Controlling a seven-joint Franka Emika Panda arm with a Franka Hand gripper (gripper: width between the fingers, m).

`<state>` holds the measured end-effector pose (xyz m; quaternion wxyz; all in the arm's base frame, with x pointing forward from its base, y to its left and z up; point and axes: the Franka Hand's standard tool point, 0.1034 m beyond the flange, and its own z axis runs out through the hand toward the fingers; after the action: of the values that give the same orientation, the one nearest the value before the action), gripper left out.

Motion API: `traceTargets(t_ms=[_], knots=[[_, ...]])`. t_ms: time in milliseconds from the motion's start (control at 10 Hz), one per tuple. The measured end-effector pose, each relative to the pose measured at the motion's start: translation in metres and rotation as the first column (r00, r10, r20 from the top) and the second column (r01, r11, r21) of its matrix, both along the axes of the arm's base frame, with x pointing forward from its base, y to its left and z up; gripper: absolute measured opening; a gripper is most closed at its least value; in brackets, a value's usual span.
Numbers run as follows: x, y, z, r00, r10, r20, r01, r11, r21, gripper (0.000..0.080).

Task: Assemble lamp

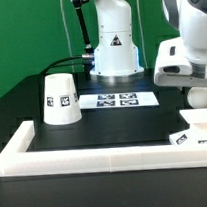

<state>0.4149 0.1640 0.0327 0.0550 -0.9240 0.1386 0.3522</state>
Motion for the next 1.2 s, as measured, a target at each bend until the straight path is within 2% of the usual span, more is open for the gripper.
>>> traceTargets(t_ms=[200, 500, 800, 900, 1200], knots=[[-0.005, 0.004, -0.007, 1.0, 0.004, 0.018, -0.004, 1.0, -0.003, 0.0699], [-0.016, 0.0, -0.02, 0.999, -0.001, 0.032, 0.001, 1.0, -0.016, 0.0699], [-0.021, -0.001, -0.023, 1.0, -0.003, 0.025, 0.004, 1.0, -0.021, 0.0699], [-0.021, -0.001, -0.023, 1.0, -0.003, 0.025, 0.003, 1.0, -0.021, 0.0576], [-0.021, -0.001, -0.023, 1.0, -0.003, 0.025, 0.003, 1.0, -0.021, 0.0576]])
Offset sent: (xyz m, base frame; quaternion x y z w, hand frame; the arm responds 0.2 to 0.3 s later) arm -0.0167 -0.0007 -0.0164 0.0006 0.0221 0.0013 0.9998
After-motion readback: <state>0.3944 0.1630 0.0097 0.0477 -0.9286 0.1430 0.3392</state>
